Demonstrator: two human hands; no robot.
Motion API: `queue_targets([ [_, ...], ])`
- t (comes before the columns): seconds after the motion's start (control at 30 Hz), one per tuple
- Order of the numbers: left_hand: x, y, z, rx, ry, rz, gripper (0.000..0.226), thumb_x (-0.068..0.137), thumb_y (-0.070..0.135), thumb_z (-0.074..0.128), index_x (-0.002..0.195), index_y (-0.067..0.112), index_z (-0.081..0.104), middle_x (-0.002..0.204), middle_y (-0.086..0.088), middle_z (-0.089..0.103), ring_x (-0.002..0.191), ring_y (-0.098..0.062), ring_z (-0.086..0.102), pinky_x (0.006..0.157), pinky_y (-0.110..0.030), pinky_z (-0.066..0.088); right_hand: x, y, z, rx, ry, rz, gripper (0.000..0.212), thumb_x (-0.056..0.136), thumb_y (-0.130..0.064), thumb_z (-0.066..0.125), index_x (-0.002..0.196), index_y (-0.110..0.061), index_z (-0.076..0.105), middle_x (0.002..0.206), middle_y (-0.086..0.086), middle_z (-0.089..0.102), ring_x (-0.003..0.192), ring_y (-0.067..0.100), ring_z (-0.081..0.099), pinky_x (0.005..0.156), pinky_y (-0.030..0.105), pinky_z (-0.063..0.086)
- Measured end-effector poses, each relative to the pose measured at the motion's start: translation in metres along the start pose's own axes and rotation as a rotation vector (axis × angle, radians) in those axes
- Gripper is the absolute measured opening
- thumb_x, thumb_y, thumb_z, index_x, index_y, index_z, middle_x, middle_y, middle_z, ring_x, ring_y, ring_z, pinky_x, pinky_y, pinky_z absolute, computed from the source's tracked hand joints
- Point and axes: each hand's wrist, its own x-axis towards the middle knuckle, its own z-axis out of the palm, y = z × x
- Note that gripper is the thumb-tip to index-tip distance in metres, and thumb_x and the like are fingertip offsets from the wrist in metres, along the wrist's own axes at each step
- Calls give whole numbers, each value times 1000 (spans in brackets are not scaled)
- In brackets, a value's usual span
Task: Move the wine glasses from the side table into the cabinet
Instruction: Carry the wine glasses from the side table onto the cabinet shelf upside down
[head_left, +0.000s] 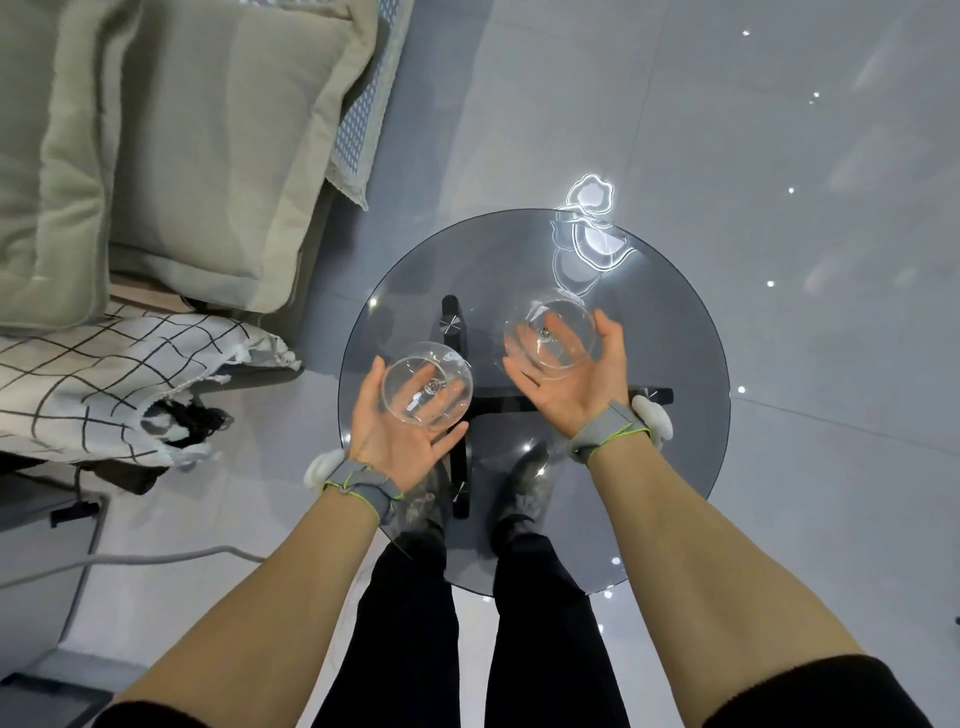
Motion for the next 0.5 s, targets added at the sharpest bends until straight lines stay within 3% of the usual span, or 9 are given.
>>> queue_targets([
  [0.17,-31,13,-6,-2,-8,19,72,76,72,53,130,25,58,126,-11,64,113,-30,63,93,-42,49,-33,23,9,-60,11,-7,52,80,-55,60,116,-18,61,131,15,62,115,37,62,96,47,49],
  [0.37,-92,26,-26,11,-28,8,66,76,70,55,121,21,60,117,-13,67,108,-33,65,85,-40,56,-83,75,23,-122,34,-76,74,76,-72,59,128,-19,56,129,14,63,110,36,66,97,46,49],
  [0.5,-136,26,-43,36,-27,7,69,75,70,57,125,23,58,122,-15,64,110,-36,64,85,-41,55,-117,109,27,-133,33,-74,67,77,-65,64,125,-19,57,128,13,63,108,37,66,99,48,47],
])
